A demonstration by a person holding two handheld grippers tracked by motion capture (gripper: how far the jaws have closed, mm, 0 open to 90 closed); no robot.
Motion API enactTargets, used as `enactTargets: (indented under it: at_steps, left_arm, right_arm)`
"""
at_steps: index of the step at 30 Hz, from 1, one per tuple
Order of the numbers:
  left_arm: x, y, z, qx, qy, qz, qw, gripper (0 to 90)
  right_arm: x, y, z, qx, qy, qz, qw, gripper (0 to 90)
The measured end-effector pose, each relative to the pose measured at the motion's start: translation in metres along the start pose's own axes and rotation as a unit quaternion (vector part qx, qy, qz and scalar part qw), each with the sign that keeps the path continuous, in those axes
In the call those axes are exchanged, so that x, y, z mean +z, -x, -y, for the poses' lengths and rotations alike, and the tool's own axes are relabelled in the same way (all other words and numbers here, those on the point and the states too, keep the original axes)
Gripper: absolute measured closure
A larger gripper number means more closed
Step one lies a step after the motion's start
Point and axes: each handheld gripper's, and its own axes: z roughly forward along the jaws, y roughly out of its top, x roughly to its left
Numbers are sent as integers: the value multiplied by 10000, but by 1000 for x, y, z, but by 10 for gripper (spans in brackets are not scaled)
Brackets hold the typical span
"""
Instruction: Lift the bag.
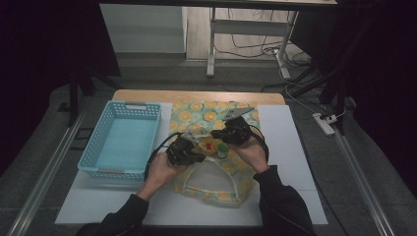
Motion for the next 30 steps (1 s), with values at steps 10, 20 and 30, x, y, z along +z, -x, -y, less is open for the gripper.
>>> enactTargets:
  at_steps: [10, 20, 30]
  left_arm:
    - [-20, -4, -12, -59, 154, 180, 9997, 898]
    - [-41, -5, -24, 7, 243, 259, 9994, 898]
    - [-73, -7, -41, 82, 383, 146, 9991, 898]
  right_arm:
    - [-3, -1, -4, -12, 0, -64, 10000, 900]
    - [-10, -7, -12, -39, 15, -167, 9999, 900]
    - [-26, -11, -25, -110, 104, -179, 9997, 900]
